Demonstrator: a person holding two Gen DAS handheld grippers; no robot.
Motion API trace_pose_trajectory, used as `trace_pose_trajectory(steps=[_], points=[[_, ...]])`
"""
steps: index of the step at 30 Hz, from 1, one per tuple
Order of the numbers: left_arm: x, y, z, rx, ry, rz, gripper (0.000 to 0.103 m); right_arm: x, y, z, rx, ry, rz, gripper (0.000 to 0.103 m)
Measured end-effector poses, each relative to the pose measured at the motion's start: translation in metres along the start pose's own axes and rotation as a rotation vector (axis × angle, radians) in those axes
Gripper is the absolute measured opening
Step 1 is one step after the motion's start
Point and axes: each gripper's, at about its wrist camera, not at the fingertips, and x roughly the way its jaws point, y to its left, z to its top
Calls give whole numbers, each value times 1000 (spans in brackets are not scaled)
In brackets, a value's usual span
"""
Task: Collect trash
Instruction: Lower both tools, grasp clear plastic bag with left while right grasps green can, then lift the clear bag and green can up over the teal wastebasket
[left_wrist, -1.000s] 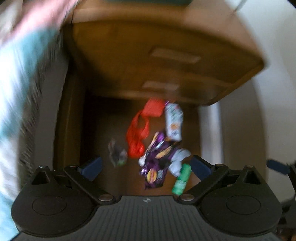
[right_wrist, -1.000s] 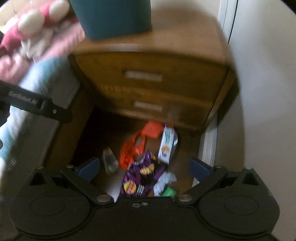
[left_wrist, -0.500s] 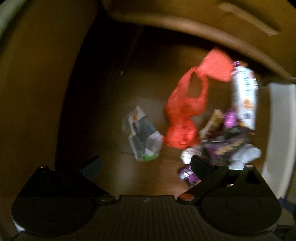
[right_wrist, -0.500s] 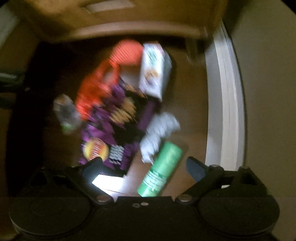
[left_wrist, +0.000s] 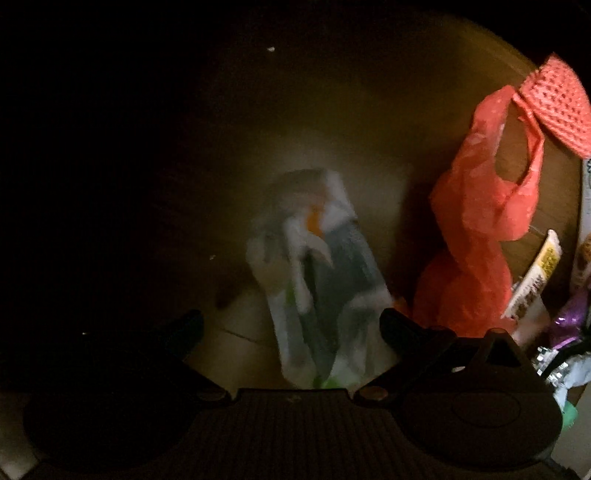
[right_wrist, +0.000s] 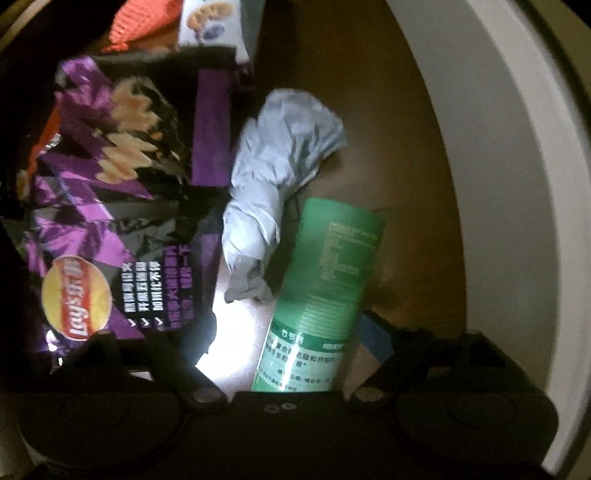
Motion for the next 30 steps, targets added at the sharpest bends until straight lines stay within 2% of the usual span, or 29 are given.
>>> trace_pose_trajectory(steps=[3, 7, 8, 10, 13, 16, 18, 22, 30], points=[[3, 2, 2, 17, -7, -8, 97, 9, -3, -4, 17, 3, -2, 77], [2, 3, 6, 3, -2, -36, 80, 14, -6, -9, 15, 1, -9, 67], [1, 2, 7, 3, -6, -39, 71, 14, -7, -10, 17, 1, -8, 65], [-2, -1, 7, -1, 0, -50, 56, 13, -12, -10, 24, -3, -3, 54], [-9, -3, 7, -4, 0, -48, 31, 9, -17, -2, 45, -9, 6, 51], [-15, 0, 7, -21, 3, -56, 17, 1, -22, -1, 44, -25, -3, 49], [-20, 0, 6, 2, -4, -18, 16, -5, -23, -2, 42, -35, -4, 49], [-34, 6, -1, 19, 2, 2, 15, -26, -21, -6, 28, -59, -15, 49], [-112, 15, -29, 25, 8, -36, 15, -101, -21, -20, 140, -53, 45, 48]])
